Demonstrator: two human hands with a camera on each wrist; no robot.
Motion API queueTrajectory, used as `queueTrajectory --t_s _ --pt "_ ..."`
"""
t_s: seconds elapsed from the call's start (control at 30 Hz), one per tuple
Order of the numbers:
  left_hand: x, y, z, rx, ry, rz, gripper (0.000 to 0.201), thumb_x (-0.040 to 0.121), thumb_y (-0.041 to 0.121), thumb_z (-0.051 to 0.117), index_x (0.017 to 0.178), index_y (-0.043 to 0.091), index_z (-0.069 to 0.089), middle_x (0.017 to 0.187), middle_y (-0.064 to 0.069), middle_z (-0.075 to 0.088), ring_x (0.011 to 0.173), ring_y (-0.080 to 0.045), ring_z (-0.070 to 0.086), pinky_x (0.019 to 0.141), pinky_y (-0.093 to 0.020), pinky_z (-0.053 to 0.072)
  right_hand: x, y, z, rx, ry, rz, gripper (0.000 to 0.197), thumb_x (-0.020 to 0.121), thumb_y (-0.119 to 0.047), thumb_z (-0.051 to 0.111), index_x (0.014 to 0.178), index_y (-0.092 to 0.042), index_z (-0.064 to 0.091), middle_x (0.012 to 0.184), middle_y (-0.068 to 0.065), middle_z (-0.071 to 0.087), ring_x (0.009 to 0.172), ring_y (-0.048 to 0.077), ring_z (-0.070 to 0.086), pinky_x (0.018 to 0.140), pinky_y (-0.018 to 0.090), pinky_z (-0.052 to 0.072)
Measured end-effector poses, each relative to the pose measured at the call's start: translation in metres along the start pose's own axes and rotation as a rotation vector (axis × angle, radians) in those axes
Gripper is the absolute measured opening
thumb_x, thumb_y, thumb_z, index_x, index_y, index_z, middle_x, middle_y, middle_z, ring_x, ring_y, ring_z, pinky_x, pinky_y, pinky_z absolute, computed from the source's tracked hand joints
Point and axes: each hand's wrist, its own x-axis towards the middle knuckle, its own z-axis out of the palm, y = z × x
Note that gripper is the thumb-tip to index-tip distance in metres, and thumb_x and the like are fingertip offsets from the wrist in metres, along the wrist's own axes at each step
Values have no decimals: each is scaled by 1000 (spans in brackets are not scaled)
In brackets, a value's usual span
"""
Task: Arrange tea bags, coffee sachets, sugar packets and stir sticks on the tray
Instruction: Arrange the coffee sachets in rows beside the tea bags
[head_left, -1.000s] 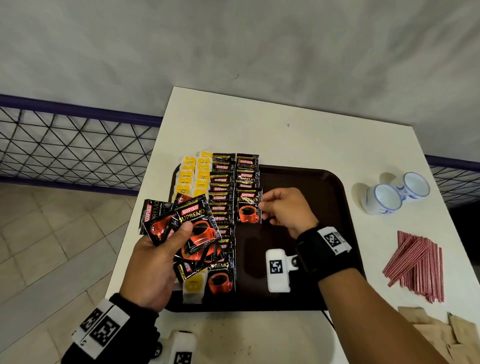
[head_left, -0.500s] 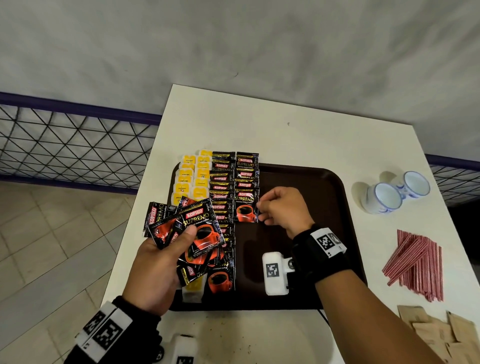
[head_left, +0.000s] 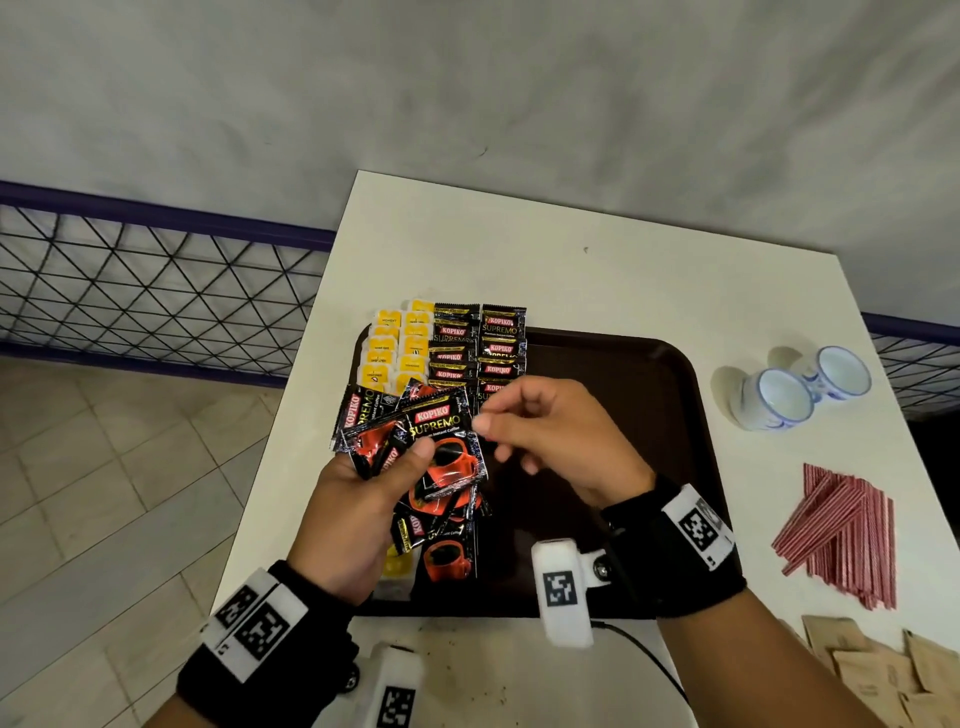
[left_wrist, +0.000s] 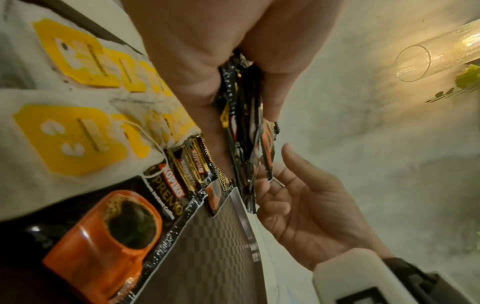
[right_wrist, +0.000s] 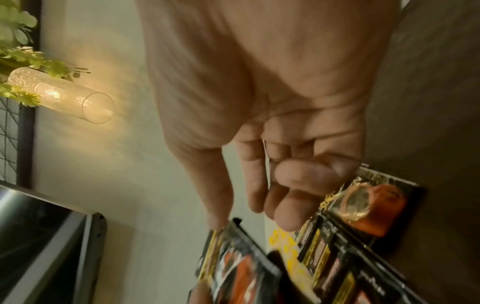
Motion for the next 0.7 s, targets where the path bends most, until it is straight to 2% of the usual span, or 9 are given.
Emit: queueTrajectory --t_s 0.1,0.3,0.47,0.6,0.7 --pt "1 -1 4 23 -18 16 37 86 19 72 121 8 68 115 -15 75 109 -31 72 100 -58 51 -3 1 5 -1 -47 -19 11 83 -7 78 89 -7 69 67 4 66 55 15 60 42 23 37" --pt "2 -2 -2 19 -7 16 39 83 23 72 120 10 69 115 -13 75 110 -33 71 101 -59 50 -1 3 -7 117 8 23 10 86 4 70 86 -5 67 58 2 64 48 15 59 39 21 39" --pt "2 0 -14 2 23 27 34 83 19 69 115 9 70 110 -14 77 101 -31 75 84 -45 61 6 14 -38 176 144 135 15 89 5 66 82 -9 63 61 7 62 49 14 59 44 21 45" --pt "1 -1 -19 -12 19 38 37 79 22 71 113 10 70 110 -13 77 102 -31 74 92 -48 56 12 31 -42 123 132 225 15 89 5 66 82 -8 62 59 8 62 47 14 62 44 20 49" --pt "-1 -3 -19 -15 11 38 36 79 21 70 114 11 70 110 -14 77 101 -31 75 92 -47 55 15 39 -40 75 136 261 15 89 5 66 82 -8 62 56 7 63 47 14 63 45 21 50"
